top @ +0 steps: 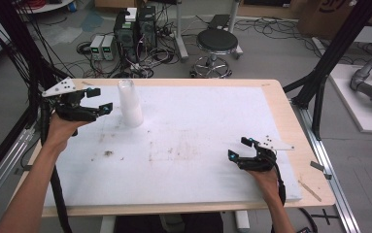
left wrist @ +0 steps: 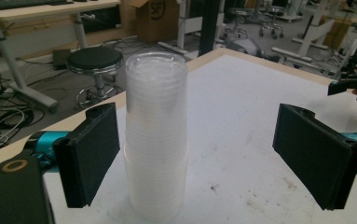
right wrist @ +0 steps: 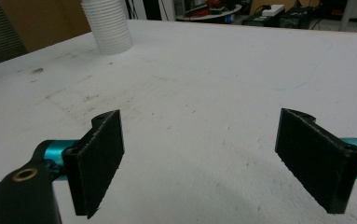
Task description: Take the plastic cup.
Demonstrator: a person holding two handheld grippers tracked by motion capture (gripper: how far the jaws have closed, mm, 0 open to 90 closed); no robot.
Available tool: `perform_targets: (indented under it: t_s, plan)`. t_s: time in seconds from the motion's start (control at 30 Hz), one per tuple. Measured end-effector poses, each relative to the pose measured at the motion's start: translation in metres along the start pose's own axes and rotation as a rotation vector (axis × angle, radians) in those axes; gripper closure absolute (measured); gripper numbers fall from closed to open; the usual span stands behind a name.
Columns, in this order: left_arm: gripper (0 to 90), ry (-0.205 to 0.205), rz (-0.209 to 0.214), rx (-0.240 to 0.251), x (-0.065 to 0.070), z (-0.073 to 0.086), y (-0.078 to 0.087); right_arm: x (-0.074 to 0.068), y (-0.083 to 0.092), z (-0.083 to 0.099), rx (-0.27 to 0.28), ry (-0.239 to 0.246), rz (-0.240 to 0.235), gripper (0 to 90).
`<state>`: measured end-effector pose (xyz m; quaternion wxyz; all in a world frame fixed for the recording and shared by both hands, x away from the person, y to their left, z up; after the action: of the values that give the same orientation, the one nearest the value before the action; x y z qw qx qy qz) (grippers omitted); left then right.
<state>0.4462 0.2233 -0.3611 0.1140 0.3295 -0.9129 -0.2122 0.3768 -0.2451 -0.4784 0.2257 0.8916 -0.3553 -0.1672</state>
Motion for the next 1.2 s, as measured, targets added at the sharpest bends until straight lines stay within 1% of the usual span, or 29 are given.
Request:
perform_targets:
  t_s: [0.07, 0.1, 0.13, 0.17, 0.2, 0.23, 0.3, 0.4, 0.43, 0.47, 0.5, 0.53, 0.6, 0.73, 0.83, 0.87, 0.9, 0.93, 0.97, 1.0, 1.03, 1.1, 1.13, 1.17, 1.2]
  plan:
    - [14.5, -0.007, 0.017, -0.011, -0.003, -0.006, -0.002, 0.0, 0.0, 0.0, 0.001, 0.002, 0.001, 14.9]
    - [14.6, -0.023, 0.029, -0.018, -0.007, -0.012, -0.005, 0.0, 0.0, 0.0, 0.001, 0.002, 0.001, 14.9]
    - [14.5, -0.023, 0.029, -0.018, -0.007, -0.012, -0.005, 0.0, 0.0, 0.0, 0.001, 0.002, 0.001, 14.9]
    - [14.5, -0.027, 0.04, -0.027, -0.008, -0.013, -0.006, 0.0, 0.0, 0.0, 0.0, 0.001, 0.001, 14.9]
    - [14.5, -0.038, 0.056, -0.049, -0.012, -0.016, -0.01, 0.0, 0.0, 0.0, -0.001, -0.001, 0.0, 14.9]
    - [14.5, -0.038, 0.056, -0.049, -0.012, -0.016, -0.01, 0.0, 0.0, 0.0, -0.001, 0.0, 0.001, 14.9]
    - [14.5, -0.041, 0.083, -0.055, -0.014, -0.02, -0.013, 0.0, 0.0, 0.0, -0.001, 0.0, 0.0, 14.9]
    - [14.4, -0.05, 0.101, -0.08, -0.021, -0.027, -0.02, 0.001, -0.001, 0.0, -0.005, -0.005, -0.001, 14.9]
    - [14.3, -0.052, 0.099, -0.092, -0.023, -0.028, -0.021, 0.001, -0.001, 0.0, -0.006, -0.006, -0.002, 14.9]
    - [14.2, -0.052, 0.099, -0.092, -0.023, -0.028, -0.021, 0.001, -0.001, 0.0, -0.007, -0.008, -0.003, 14.9]
    - [14.0, -0.054, 0.11, -0.098, -0.026, -0.031, -0.024, 0.001, -0.001, 0.0, -0.007, -0.007, -0.003, 14.9]
    - [14.0, -0.054, 0.11, -0.098, -0.026, -0.031, -0.024, 0.001, -0.001, 0.0, -0.007, -0.007, -0.003, 14.9]
    - [14.0, -0.049, 0.127, -0.09, -0.029, -0.032, -0.027, 0.002, -0.001, 0.0, -0.011, -0.017, -0.005, 14.9]
    - [14.0, -0.053, 0.14, -0.081, -0.032, -0.032, -0.032, 0.001, -0.001, 0.0, -0.007, -0.014, -0.004, 14.9]
    - [14.0, -0.047, 0.154, -0.079, -0.036, -0.029, -0.042, 0.001, -0.001, 0.0, -0.004, -0.012, -0.004, 14.9]
    - [14.0, -0.047, 0.154, -0.079, -0.036, -0.029, -0.042, 0.001, -0.001, 0.0, -0.004, -0.014, -0.005, 14.9]
    - [14.0, -0.039, 0.16, -0.068, -0.037, -0.029, -0.048, 0.001, -0.001, 0.0, -0.004, -0.015, -0.005, 14.9]
    - [14.0, -0.039, 0.16, -0.068, -0.037, -0.029, -0.048, 0.001, -0.001, 0.0, -0.004, -0.016, -0.006, 14.9]
    - [14.0, -0.039, 0.167, -0.063, -0.038, -0.028, -0.054, 0.002, 0.0, 0.0, -0.003, -0.012, -0.004, 14.9]
    - [14.0, -0.039, 0.167, -0.063, -0.038, -0.028, -0.054, 0.001, 0.0, 0.0, -0.005, -0.019, -0.008, 14.9]
    - [14.0, -0.035, 0.17, -0.064, -0.039, -0.027, -0.06, 0.002, 0.0, 0.0, -0.003, -0.018, -0.006, 14.9]
    - [14.0, -0.032, 0.172, -0.066, -0.039, -0.026, -0.062, 0.002, 0.0, 0.0, -0.003, -0.016, -0.006, 14.9]
    - [14.0, -0.027, 0.179, -0.071, -0.039, -0.025, -0.066, 0.002, 0.0, 0.0, -0.002, -0.016, -0.005, 14.9]
    - [14.0, -0.027, 0.179, -0.071, -0.039, -0.025, -0.066, 0.002, 0.0, 0.0, -0.003, -0.02, -0.006, 14.9]
    - [14.0, -0.031, 0.182, -0.079, -0.039, -0.023, -0.07, 0.002, 0.0, 0.0, -0.003, -0.021, -0.007, 14.9]
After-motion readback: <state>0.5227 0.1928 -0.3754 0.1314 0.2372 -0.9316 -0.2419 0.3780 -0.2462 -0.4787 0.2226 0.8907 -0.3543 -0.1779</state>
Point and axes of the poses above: each handheld gripper's, and its own axes: y roughly backward along the jaws, z roughly out of its underside, x roughly to its right, the point moved 8 cm from there along -y, roughly forward along the jaws, and after that the axes turned 13 degrees about -x, right-handed, at the moved point
